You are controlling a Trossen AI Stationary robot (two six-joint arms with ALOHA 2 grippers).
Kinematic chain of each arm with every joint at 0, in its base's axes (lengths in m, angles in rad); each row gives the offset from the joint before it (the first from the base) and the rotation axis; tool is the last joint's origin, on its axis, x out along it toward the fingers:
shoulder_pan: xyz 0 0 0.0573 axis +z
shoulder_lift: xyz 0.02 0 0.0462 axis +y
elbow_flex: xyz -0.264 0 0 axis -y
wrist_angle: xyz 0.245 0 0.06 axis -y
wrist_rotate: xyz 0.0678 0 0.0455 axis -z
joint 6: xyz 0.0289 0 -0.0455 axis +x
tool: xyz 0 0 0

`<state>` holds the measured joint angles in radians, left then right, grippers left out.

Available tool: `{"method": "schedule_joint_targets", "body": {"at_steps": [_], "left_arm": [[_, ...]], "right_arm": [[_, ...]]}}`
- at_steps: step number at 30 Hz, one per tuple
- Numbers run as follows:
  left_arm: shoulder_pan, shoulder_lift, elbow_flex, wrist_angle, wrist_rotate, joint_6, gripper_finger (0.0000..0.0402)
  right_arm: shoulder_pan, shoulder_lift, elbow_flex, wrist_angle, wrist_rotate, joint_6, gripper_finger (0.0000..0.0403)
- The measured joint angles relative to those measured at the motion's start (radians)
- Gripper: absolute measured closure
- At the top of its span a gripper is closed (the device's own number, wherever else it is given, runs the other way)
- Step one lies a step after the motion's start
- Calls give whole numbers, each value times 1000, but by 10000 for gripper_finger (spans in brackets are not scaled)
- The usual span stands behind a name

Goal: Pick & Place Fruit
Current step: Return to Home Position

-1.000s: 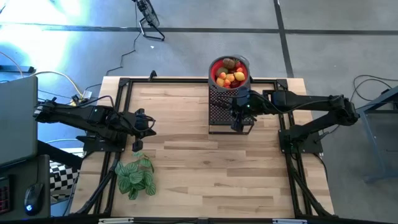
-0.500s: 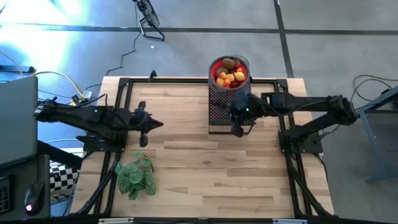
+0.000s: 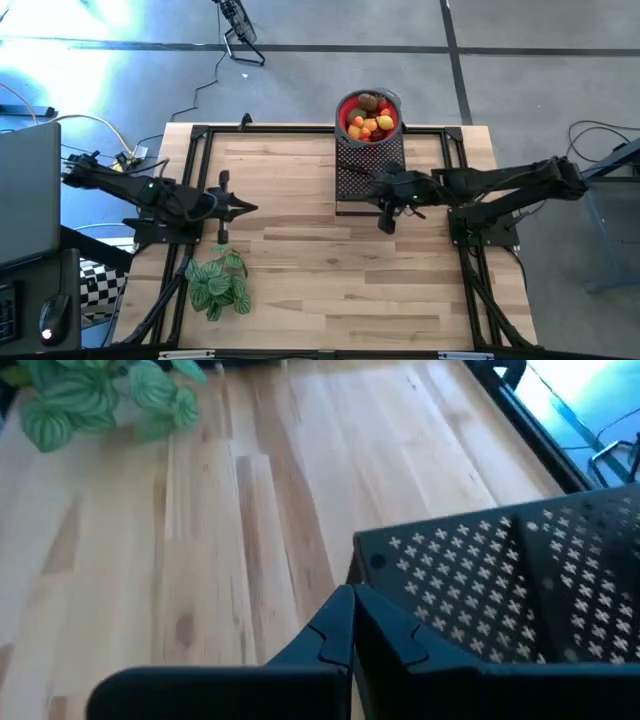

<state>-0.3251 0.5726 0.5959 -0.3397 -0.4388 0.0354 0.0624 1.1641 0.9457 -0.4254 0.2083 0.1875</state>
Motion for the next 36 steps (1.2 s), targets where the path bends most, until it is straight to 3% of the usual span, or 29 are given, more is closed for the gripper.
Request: {"method": "schedule_joint_targets", "body": {"at_steps": [4, 14, 22, 27, 36], "left_arm": [[-39, -77, -1, -37, -46, 34, 402], [-75, -307, -92, -69, 115, 141, 402], [-75, -507, -103, -118, 249, 223, 402], [-75, -568, -100, -146, 250, 222, 402], [-75, -566, -123, -133, 135, 119, 402]], "right_arm": [[2, -90, -54, 58, -1, 0, 400], [1, -280, -176, 134, -1, 0, 400], [1, -323, -190, 139, -8, 0, 399], [1, -323, -190, 139, -8, 0, 400], [1, -323, -190, 139, -6, 0, 399]]}}
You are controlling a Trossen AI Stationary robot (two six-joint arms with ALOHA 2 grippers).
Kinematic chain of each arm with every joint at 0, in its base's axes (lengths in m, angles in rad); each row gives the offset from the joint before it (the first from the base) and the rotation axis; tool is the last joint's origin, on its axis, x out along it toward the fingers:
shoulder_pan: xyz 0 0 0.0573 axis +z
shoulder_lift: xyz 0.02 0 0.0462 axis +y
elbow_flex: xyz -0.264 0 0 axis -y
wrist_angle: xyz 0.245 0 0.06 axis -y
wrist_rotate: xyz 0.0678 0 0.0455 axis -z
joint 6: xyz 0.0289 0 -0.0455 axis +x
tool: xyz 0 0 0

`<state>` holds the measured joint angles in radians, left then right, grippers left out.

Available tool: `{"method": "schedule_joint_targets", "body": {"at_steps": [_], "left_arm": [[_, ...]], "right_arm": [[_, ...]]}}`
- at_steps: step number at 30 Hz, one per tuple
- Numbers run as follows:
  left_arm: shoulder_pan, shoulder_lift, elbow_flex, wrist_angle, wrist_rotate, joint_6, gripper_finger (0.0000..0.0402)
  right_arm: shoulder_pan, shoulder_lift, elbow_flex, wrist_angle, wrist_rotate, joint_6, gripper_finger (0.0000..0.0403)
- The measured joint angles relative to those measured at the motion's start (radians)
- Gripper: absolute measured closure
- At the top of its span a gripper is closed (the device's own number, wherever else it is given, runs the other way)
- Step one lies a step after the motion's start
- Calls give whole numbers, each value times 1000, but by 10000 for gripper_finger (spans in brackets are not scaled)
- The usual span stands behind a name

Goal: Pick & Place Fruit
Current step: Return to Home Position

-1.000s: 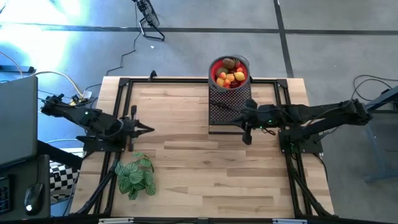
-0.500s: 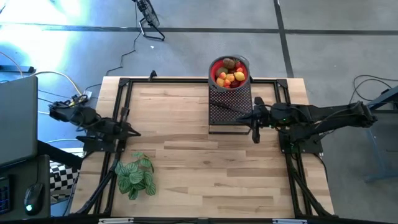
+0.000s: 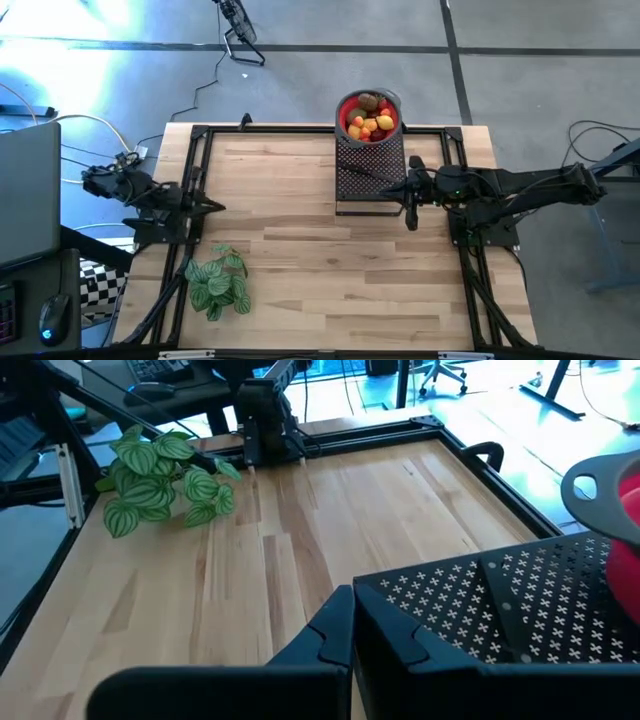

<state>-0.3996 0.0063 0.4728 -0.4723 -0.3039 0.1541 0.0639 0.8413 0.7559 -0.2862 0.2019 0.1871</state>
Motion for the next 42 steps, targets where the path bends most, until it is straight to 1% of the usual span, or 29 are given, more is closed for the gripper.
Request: {"method": "schedule_joint_targets", "body": {"at_steps": [2, 5, 10, 13, 17, 21, 24, 28, 31, 42], "left_arm": [[0, 0, -33, 25, 21, 1, 402], [0, 0, -96, 82, 98, 9, 402], [0, 1, -226, 239, 108, 64, 402], [0, 0, -260, 271, 122, 68, 402], [0, 0, -307, 306, 142, 30, 402], [0, 0, -351, 357, 207, 17, 402], [0, 0, -383, 385, 213, 18, 402], [0, 0, -402, 413, 232, 30, 402], [0, 1, -404, 398, 236, 31, 402], [0, 0, -402, 374, 269, 25, 402]], "right_arm": [[0, 0, 0, -1, 0, 0, 400], [0, 0, 0, -1, 1, 0, 399], [0, 0, 0, 0, 1, 0, 399], [0, 0, 0, 1, 1, 2, 399], [0, 0, 0, 1, 1, 2, 399], [0, 0, 0, 2, 6, -3, 400], [0, 0, 0, 2, 6, -4, 399], [0, -4, 0, 2, 5, 18, 399], [0, -10, 0, 6, 5, 20, 399], [0, -99, 0, -2, 5, 2, 399]]}}
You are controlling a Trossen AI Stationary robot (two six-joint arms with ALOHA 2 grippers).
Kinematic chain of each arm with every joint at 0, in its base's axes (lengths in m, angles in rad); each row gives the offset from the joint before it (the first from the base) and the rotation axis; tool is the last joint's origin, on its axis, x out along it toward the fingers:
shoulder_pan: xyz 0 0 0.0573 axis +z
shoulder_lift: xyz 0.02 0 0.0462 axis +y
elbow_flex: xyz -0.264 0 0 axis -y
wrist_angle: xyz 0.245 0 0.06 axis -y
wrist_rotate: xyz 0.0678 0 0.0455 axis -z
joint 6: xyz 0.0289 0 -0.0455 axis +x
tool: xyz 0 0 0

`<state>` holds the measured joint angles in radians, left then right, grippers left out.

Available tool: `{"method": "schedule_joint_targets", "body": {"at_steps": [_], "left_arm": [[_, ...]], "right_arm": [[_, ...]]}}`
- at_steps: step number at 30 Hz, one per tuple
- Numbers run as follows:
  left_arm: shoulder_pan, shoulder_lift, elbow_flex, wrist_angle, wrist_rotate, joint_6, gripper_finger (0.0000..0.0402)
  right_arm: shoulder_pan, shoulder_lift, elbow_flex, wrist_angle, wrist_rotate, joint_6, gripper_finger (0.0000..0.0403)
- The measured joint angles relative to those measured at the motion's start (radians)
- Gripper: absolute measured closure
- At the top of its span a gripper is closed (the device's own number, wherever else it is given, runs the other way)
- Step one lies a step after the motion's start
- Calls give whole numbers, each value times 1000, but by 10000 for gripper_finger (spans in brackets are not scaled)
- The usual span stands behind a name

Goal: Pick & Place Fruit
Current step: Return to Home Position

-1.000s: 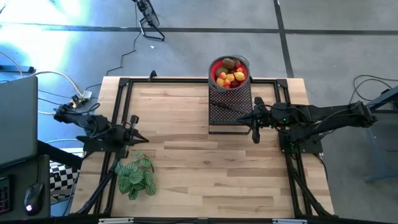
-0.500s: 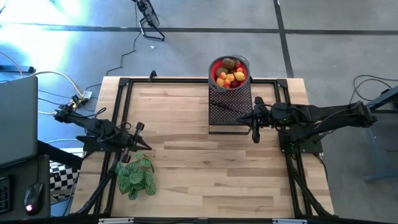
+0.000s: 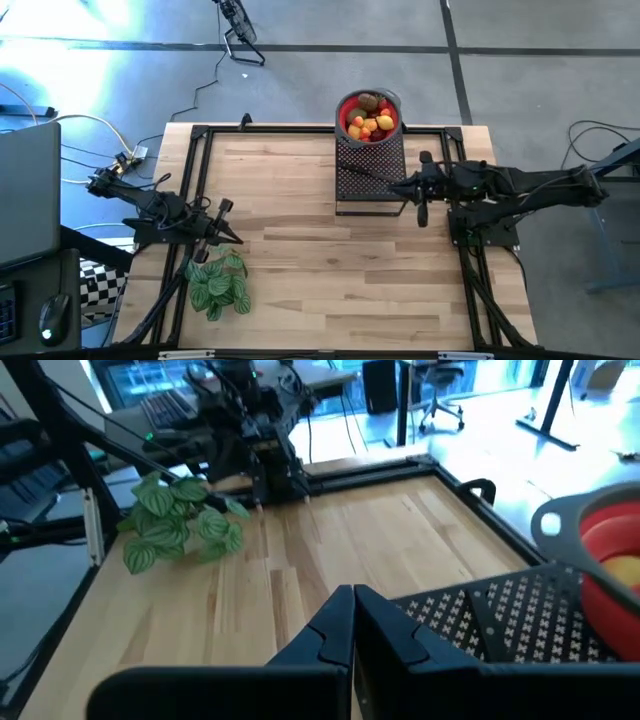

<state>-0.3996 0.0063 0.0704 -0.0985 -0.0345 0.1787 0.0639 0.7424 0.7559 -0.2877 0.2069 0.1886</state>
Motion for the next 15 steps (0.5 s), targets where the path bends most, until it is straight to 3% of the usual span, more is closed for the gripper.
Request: {"method": "schedule_joint_targets", "body": {"at_steps": [15], "left_arm": [[0, 2, 2, -47, 3, -31, 402]], "right_arm": [[0, -136, 0, -132, 0, -1, 399]]}}
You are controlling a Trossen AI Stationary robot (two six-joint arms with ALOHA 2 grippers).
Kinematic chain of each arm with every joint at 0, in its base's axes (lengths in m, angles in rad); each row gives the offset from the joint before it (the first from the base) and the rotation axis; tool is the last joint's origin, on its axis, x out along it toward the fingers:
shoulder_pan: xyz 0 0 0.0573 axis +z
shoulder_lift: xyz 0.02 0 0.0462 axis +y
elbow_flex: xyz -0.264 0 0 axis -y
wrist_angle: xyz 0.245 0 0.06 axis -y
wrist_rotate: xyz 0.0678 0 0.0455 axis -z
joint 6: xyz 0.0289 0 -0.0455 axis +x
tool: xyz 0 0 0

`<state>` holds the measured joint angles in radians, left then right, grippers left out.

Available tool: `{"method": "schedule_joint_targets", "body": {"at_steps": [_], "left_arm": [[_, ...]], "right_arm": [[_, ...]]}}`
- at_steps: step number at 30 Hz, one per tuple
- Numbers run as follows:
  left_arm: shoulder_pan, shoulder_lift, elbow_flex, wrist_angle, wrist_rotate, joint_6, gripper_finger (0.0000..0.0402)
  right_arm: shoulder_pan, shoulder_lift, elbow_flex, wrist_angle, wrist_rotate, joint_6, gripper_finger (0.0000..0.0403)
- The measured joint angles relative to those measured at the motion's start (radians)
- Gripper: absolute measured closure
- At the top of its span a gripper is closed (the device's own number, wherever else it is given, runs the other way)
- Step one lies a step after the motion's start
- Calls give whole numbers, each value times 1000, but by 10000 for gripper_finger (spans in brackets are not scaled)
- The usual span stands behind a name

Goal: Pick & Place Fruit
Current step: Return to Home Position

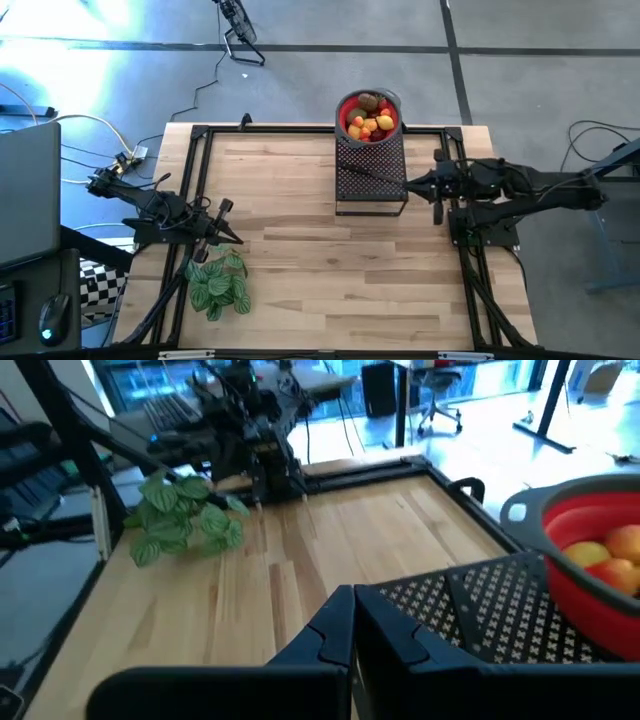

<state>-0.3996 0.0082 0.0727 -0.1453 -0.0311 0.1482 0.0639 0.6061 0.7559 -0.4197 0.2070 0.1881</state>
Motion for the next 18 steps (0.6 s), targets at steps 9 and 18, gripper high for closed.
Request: {"method": "schedule_joint_targets", "body": {"at_steps": [9, 18], "left_arm": [[0, 0, -7, 59, -2, 1, 402], [0, 0, -6, 57, -2, 3, 402]], "right_arm": [[0, -139, 0, -85, 17, -8, 399], [0, -267, 0, -164, 49, -27, 400]]}}
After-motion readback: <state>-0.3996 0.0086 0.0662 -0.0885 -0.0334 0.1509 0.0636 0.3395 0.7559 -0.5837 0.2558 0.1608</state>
